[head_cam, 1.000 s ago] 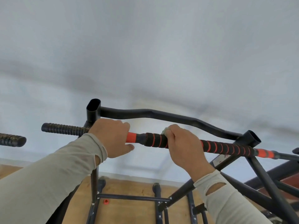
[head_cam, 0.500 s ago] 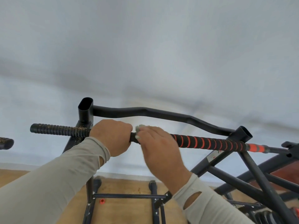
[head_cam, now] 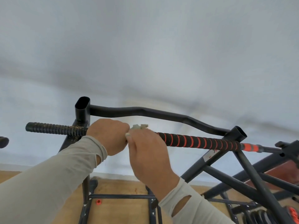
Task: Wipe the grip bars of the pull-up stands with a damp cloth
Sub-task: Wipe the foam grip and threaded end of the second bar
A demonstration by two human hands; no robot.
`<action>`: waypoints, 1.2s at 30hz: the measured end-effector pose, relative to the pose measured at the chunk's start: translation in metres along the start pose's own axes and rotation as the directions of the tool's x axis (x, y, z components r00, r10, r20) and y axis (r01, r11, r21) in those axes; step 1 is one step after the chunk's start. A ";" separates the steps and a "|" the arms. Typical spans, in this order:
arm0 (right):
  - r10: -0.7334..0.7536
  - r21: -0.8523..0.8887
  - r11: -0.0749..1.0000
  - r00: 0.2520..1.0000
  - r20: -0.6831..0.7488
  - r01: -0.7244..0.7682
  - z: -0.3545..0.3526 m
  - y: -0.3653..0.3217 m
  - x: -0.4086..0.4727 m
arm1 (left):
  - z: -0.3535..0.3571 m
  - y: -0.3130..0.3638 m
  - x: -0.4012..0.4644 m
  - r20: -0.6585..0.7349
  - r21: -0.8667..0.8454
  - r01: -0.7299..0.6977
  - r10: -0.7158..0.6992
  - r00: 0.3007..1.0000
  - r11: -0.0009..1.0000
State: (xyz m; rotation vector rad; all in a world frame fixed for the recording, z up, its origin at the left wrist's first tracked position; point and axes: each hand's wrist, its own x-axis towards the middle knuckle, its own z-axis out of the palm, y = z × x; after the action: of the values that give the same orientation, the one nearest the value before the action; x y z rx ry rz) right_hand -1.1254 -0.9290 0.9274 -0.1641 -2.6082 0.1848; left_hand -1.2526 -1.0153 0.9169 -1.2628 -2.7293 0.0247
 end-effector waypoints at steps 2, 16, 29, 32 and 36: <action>-0.034 0.126 0.992 0.994 0.105 0.020 -0.008 0.004 -0.011 | -0.001 -0.001 0.000 0.006 -0.006 -0.021 0.021 1.000 1.000; 0.045 0.017 0.999 0.985 0.164 -0.048 -0.025 0.073 0.001 | 0.002 -0.002 0.001 0.014 -0.041 0.012 -0.011 1.000 0.999; 0.073 -0.009 0.997 0.916 0.396 -0.075 -0.037 0.098 0.010 | 0.005 -0.001 0.000 -0.008 -0.041 -0.019 0.019 1.000 0.999; 0.082 -0.073 0.995 0.962 0.262 -0.065 -0.028 0.089 0.005 | 0.006 0.000 0.001 -0.014 -0.037 -0.018 0.018 1.000 0.999; 0.007 -0.049 0.999 0.988 0.152 0.001 -0.004 0.053 0.006 | 0.004 0.002 0.002 -0.014 -0.031 -0.010 0.010 1.000 0.999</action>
State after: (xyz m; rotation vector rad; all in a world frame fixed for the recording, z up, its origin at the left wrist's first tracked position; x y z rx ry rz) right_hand -1.1246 -0.8752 0.9251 -0.1776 -2.7659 0.1392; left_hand -1.2533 -1.0125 0.9129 -1.2803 -2.7221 -0.0260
